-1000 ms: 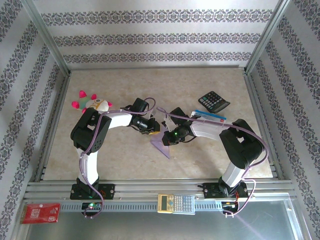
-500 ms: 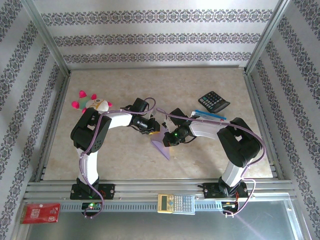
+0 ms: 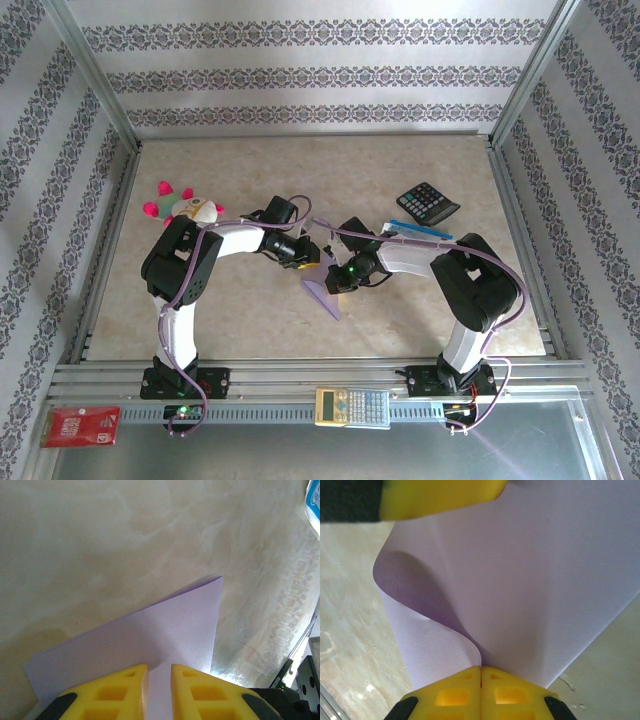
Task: Fold a paper plane with a square sheet of paper (pick it up from the middle)
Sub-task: Third fold the triangle at the center of the table.
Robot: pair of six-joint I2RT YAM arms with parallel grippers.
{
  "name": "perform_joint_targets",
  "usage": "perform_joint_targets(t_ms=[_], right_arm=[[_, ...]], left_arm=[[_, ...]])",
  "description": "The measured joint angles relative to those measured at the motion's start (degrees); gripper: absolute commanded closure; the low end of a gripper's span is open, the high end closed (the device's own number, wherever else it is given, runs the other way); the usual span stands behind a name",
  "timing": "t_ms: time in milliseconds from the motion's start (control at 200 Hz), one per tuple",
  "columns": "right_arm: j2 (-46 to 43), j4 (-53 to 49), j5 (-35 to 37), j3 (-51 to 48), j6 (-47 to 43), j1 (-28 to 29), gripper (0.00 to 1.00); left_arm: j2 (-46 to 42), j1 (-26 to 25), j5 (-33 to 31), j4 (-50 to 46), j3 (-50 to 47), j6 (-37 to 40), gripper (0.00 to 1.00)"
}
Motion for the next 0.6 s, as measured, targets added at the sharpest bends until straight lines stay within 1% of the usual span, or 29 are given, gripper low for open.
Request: perform_joint_targets(t_ms=[600], right_arm=[[0.02, 0.00, 0.02, 0.00, -0.04, 0.00, 0.95]], left_arm=[[0.02, 0.00, 0.00, 0.00, -0.02, 0.00, 0.78]])
